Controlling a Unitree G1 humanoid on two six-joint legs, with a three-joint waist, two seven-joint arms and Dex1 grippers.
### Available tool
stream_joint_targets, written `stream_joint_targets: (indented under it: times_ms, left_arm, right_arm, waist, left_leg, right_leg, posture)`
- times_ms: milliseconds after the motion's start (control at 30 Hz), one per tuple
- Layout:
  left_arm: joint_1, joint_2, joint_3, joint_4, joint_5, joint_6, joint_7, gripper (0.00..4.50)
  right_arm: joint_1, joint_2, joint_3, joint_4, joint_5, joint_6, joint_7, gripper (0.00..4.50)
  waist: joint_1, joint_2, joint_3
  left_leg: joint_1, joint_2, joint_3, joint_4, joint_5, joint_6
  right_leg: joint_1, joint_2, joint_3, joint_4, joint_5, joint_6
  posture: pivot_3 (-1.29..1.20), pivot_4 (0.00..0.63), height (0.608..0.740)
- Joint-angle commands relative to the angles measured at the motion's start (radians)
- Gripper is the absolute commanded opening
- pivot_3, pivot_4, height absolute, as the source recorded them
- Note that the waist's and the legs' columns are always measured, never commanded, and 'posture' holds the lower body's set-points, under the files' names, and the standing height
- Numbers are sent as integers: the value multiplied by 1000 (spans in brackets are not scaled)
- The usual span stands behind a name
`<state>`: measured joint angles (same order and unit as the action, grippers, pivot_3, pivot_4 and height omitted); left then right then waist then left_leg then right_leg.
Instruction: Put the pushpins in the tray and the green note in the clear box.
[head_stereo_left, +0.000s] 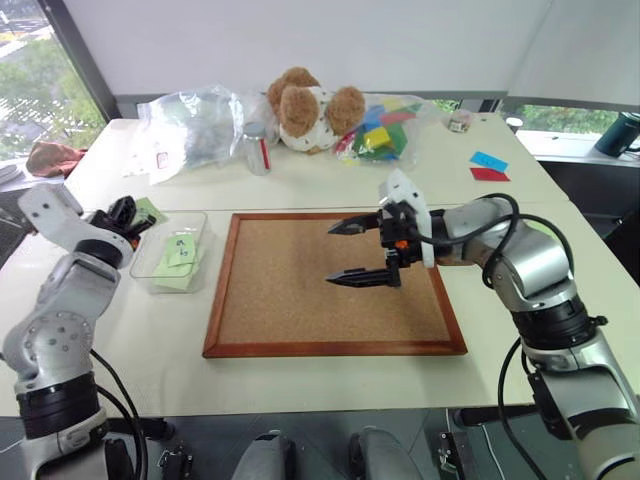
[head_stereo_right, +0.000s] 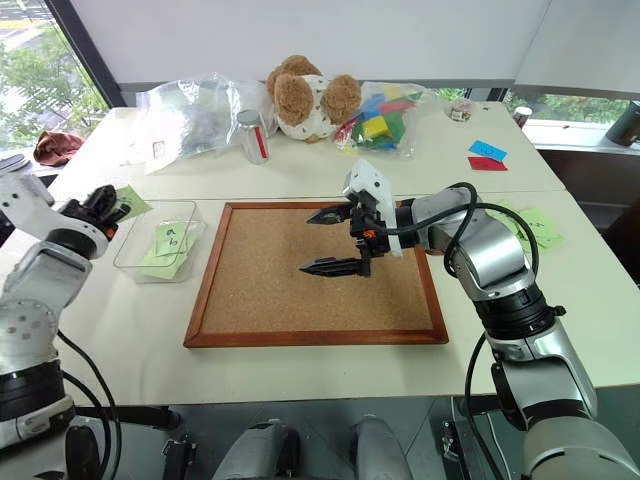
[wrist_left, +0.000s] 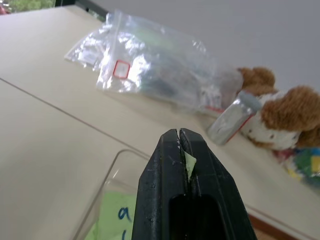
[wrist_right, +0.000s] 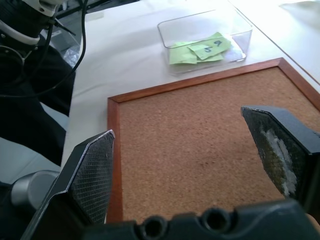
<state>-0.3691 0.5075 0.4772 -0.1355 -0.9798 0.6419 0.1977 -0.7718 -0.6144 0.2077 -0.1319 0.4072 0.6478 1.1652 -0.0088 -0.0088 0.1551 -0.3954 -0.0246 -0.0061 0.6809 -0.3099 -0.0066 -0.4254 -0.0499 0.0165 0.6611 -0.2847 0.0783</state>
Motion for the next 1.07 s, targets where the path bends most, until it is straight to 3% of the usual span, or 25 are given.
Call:
stream_joint_targets:
  times_ms: [33,233,433,667,933,1067]
  left_arm:
    - [-30,23,-30,27,76,1,-47,1345]
    - [-55,57,-55,69,170,11,-113,4481]
    - [-102,90,-69,31,223,1,-193,4481]
    - [-133,95,-85,-91,99,128,-334,4481]
    - [16,223,-216,-247,4,243,-724,4481]
    - [74,272,-247,-274,2,256,-834,4481]
  right_arm:
    - [6,-6,-23,-29,-4,-14,-24,4500]
    - [21,-15,-33,-37,-8,-14,-50,4500]
    - [23,-20,-37,-29,-10,-16,-67,4500]
    - [44,-57,-53,-25,-15,-13,-75,4500]
    - [151,-157,-123,-78,-12,16,-110,4500]
    - [180,-172,-135,-98,-10,27,-128,4500]
  waist:
    - [-2,0,0]
    - [-5,0,0]
    - [-1,0,0]
    - [-2,0,0]
    - [-7,0,0]
    - [-7,0,1]
  left_leg:
    - [0,0,0,0,0,0]
    - [-1,0,0,-1,0,0]
    - [-1,0,0,-1,0,0]
    - [-3,0,0,-1,0,1]
    - [-3,0,0,-1,0,1]
    - [-3,0,0,-2,-3,6]
  right_leg:
    - [0,0,0,0,0,0]
    - [-1,0,0,0,0,0]
    - [-1,0,0,0,0,0]
    - [-2,-1,0,-2,0,0]
    - [-2,-1,0,-3,0,0]
    - [-2,-1,0,-3,0,0]
  posture:
    - [0,150,740]
    - [0,150,740]
    - [0,150,740]
    - [0,150,740]
    - [0,150,740]
    - [0,150,740]
